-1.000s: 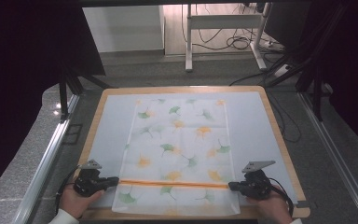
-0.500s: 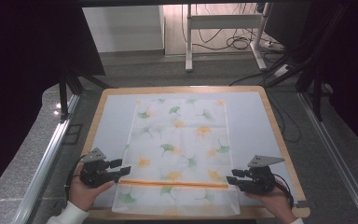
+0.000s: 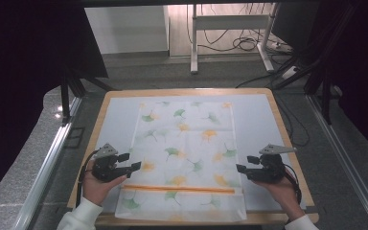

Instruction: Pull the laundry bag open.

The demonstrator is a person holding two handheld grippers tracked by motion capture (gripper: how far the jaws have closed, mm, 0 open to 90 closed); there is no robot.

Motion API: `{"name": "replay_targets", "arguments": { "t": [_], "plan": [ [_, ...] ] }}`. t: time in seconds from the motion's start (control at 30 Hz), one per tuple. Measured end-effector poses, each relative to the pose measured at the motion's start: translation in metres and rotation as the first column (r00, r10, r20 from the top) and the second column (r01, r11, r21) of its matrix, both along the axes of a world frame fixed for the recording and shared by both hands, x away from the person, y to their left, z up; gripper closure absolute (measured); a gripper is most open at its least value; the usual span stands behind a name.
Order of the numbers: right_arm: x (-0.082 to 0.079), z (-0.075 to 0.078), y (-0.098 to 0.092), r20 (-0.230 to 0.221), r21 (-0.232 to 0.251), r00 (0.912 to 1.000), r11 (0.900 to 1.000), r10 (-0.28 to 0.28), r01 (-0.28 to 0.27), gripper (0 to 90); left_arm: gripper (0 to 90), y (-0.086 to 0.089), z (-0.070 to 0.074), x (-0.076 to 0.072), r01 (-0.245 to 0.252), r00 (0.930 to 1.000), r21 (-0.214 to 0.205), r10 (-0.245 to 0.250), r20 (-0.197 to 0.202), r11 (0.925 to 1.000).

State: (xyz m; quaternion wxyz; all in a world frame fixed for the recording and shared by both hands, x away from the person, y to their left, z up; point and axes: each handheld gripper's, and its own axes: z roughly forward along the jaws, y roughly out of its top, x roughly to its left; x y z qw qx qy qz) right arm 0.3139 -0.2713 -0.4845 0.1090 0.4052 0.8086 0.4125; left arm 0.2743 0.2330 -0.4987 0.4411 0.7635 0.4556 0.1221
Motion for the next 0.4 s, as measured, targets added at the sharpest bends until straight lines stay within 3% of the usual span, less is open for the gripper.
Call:
{"name": "replay_targets", "arguments": {
  "t": [0.4],
  "plan": [
    [-0.0040, 0.0009, 0.0027, 0.026, -0.009, 0.9994, 0.9997, 0.022, -0.022, 33.7, 33.4, 0.0029, 0.0015, -0.0056, 0.008, 0.9998, 0.002, -0.008, 0.017, 1.0000]
  ]
}}
